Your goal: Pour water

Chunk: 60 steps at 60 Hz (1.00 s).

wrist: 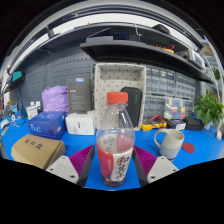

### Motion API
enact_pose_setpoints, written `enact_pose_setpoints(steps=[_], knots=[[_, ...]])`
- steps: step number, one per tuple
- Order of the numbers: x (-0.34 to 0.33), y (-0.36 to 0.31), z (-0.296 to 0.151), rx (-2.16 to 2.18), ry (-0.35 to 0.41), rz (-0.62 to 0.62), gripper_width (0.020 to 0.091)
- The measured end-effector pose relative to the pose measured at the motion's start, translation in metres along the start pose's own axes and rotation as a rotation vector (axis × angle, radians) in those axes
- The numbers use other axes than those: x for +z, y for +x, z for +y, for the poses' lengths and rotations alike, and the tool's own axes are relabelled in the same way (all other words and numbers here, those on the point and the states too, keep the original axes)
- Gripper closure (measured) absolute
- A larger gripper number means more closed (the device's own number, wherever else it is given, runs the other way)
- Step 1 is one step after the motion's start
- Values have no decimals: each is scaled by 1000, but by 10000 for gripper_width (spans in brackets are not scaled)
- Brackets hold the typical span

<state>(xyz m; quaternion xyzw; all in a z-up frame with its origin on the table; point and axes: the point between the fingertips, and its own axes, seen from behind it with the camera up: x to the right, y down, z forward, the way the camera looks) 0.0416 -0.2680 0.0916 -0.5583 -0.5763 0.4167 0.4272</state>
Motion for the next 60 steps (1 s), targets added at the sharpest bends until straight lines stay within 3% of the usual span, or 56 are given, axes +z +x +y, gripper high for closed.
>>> enact_pose_setpoints(steps=[5,7,23,40,60], knots=[[11,0,2,10,22,-4,481],[13,3,-1,9,42,7,576],[17,2,-8,15,136,-56,690],[14,8,-14,189,55,-176,695],[22,52,-70,926,-69,-332,696]])
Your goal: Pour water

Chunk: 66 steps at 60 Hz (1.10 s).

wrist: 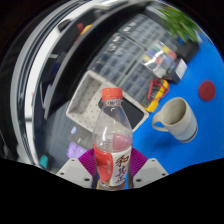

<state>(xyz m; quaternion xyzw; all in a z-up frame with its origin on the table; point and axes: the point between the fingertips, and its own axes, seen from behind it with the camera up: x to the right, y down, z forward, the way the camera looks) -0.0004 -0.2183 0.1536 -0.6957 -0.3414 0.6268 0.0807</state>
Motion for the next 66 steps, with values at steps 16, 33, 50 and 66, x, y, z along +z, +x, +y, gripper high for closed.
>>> enact_pose_setpoints(steps=[16,33,50,66], knots=[[6,0,-30,635,-27,-93,696],[17,11,-41,994,-32,-85,693],[17,13,-39,956,-36,-58,694],[-10,4,-109,291,21,-15,693]])
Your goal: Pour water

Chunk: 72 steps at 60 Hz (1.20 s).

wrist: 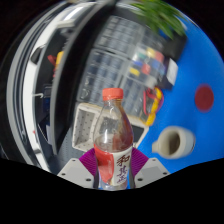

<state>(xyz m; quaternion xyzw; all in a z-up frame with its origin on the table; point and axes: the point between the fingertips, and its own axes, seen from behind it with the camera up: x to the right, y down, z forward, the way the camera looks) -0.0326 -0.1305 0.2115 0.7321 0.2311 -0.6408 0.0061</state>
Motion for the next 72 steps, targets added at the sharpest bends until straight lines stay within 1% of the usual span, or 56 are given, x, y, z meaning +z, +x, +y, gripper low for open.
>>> enact_pose_setpoints(steps=[1,2,5,9,10,11,15,22,30,37,44,52,56,57,58,60,62,72], knots=[[2,-3,-4,-51,34,0,693],[-2,-8,-12,-95,18,14,693],[-6,-13,-31,-247,25,24,693],[-10,-16,-61,-452,64,61,692],[-10,-14,-65,-503,98,64,692],[-15,-18,-73,-547,89,92,692],[-21,-13,-102,-727,134,155,692],[-32,13,-143,-985,189,278,695],[-37,52,-174,-1034,225,334,694],[-42,98,-196,-1058,218,439,694],[-41,141,-203,-1082,204,501,695],[-36,171,-207,-1081,231,510,694],[-32,191,-202,-1085,205,523,695],[-34,195,-199,-1087,193,526,685],[-33,189,-202,-1100,230,497,676],[-33,192,-199,-1095,222,496,677],[-35,190,-199,-1095,235,489,675],[-38,189,-195,-1111,253,470,605]])
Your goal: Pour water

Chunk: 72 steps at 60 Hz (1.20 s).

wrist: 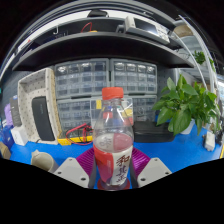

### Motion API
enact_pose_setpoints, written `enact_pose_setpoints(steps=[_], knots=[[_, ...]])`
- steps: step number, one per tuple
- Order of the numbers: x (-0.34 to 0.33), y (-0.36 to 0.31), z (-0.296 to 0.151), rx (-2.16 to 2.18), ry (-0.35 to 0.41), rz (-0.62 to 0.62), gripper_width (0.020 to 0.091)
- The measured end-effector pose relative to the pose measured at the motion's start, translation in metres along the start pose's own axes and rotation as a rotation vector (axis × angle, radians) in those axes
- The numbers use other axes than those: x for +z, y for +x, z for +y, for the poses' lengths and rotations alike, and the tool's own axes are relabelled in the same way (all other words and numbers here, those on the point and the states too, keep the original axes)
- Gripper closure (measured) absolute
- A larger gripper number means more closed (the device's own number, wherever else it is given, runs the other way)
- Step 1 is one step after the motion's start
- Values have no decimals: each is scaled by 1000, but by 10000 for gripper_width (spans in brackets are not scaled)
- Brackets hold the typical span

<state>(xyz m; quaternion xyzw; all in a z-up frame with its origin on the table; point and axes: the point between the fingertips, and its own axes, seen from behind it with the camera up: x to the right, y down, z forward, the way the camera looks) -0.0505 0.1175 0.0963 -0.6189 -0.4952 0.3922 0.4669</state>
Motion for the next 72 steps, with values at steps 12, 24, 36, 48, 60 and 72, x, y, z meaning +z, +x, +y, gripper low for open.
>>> enact_pose_setpoints(steps=[12,24,36,48,60,72], knots=[[-7,4,18,-32,-76,20,266],[-46,-5,55,-3,-168,19,270],[-107,-19,57,-71,-235,3,268],[-155,-58,-3,-36,-161,-7,270],[-188,-100,-39,-49,-115,-42,264],[-210,-128,-51,-46,-91,-71,260]])
